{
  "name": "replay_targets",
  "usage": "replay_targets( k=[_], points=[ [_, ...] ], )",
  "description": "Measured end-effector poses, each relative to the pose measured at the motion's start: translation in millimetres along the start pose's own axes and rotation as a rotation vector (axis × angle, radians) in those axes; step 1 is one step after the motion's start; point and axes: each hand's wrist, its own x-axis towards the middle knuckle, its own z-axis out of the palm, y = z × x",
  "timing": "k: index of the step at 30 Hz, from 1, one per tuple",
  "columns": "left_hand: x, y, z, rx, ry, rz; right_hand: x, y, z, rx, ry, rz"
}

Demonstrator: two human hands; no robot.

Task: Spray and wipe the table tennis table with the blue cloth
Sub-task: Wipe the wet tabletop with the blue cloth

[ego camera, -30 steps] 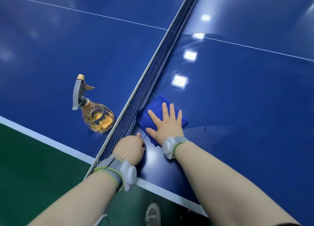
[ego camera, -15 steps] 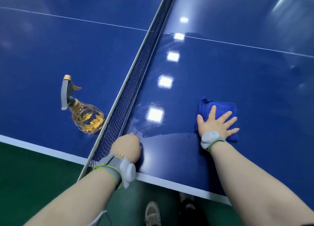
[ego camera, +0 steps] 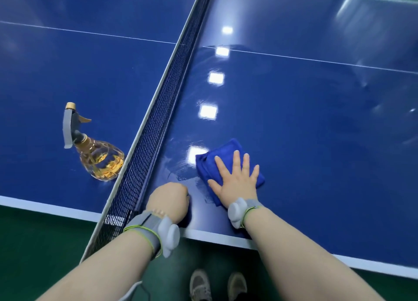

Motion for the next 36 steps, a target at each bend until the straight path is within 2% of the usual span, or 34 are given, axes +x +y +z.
replay_targets(
  k=[10,14,18,25,28,31,36],
  points=[
    [-26,45,12,-0.096,-0.006,0.018,-35,140,-3,0.111,0.036,0.483],
    [-42,58,17,-0.117,0.006,0.035,-44,168,-4,0.165,0.018,0.624],
    [-56,67,21,-0.128,-0.009,0.022,-51,150,-4,0.134,0.001,0.561],
    [-70,84,23,-0.085,-0.002,-0.007,-89,70,21,0.01,-0.018,0.093],
    [-73,89,24,-0.048,-0.03,-0.023,-96,64,26,-0.024,-0.049,-0.037],
    [-75,90,26,-0.016,-0.071,-0.032,-97,72,27,0.021,0.005,-0.032],
    [-84,84,26,-0.071,-0.211,-0.051,-106,101,26,0.011,0.001,0.125]
  ],
)
